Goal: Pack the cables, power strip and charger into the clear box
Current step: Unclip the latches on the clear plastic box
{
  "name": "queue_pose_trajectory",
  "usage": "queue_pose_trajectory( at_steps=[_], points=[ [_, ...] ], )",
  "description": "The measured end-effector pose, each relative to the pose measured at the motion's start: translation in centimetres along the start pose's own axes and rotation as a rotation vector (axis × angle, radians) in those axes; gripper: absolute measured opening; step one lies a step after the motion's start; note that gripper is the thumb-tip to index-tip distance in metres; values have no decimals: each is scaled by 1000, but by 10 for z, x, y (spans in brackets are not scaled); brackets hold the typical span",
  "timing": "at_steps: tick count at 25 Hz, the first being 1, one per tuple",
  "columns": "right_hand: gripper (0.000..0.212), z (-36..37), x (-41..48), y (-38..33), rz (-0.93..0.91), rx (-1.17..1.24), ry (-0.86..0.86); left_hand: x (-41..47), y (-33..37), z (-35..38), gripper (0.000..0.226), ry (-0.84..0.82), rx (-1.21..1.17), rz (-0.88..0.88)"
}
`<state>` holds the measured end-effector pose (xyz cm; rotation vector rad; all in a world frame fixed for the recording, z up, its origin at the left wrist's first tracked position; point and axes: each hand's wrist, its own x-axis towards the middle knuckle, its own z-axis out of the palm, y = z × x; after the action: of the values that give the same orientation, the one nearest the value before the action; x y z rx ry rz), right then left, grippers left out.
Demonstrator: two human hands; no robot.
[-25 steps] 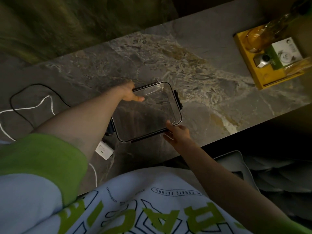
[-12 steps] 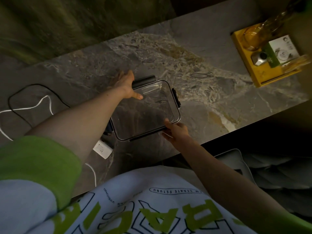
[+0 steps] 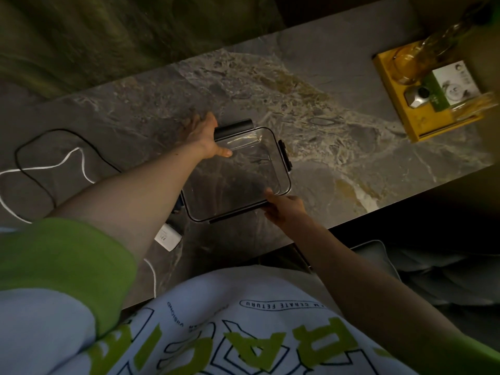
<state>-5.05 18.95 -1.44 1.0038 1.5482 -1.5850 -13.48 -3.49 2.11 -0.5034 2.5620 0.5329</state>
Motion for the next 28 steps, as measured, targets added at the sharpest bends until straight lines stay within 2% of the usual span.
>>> queue_pose_trajectory(
  at_steps=[5,10,20,28],
  points=[
    [34,0,-4,6,-30,-84,127,2,1,-2,82,-9,17,-11],
    [34,-3,-5,-1,12,-104,31,4,0,1,81,-1,2,-4],
    [31,-6,-4,-3,21,-120,19,0,-1,4,80,45,-4,-9],
    [20,-6,-5,-16,127,-54,-73,-10,3,14,78,171,74,4]
  ],
)
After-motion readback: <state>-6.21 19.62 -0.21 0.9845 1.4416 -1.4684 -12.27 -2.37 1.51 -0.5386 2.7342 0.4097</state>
